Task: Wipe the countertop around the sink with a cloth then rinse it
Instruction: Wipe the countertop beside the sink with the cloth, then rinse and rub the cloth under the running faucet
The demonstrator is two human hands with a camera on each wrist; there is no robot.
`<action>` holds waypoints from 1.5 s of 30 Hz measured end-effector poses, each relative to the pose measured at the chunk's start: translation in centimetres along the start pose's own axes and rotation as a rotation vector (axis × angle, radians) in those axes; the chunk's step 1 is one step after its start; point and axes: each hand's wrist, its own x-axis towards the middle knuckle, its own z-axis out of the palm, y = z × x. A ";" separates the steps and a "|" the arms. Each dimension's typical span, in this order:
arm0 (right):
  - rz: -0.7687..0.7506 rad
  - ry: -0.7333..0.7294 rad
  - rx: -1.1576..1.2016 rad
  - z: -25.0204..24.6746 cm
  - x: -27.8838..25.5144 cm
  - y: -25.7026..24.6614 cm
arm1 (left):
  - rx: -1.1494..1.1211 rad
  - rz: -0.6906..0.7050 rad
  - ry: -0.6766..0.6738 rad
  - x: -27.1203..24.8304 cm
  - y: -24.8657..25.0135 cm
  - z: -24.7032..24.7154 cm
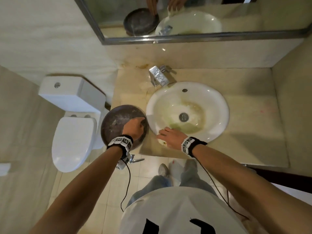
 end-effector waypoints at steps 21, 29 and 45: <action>1.838 0.464 0.625 8.1 -29.9 15.9 | 0.603 0.058 -0.548 8.6 13.0 4.5; 1.702 0.564 0.593 6.7 -28.2 22.3 | 0.615 -0.021 -0.556 8.5 13.1 4.4; 1.197 0.740 0.924 -2.3 -16.0 29.9 | 0.403 -0.156 -0.527 7.6 12.1 3.1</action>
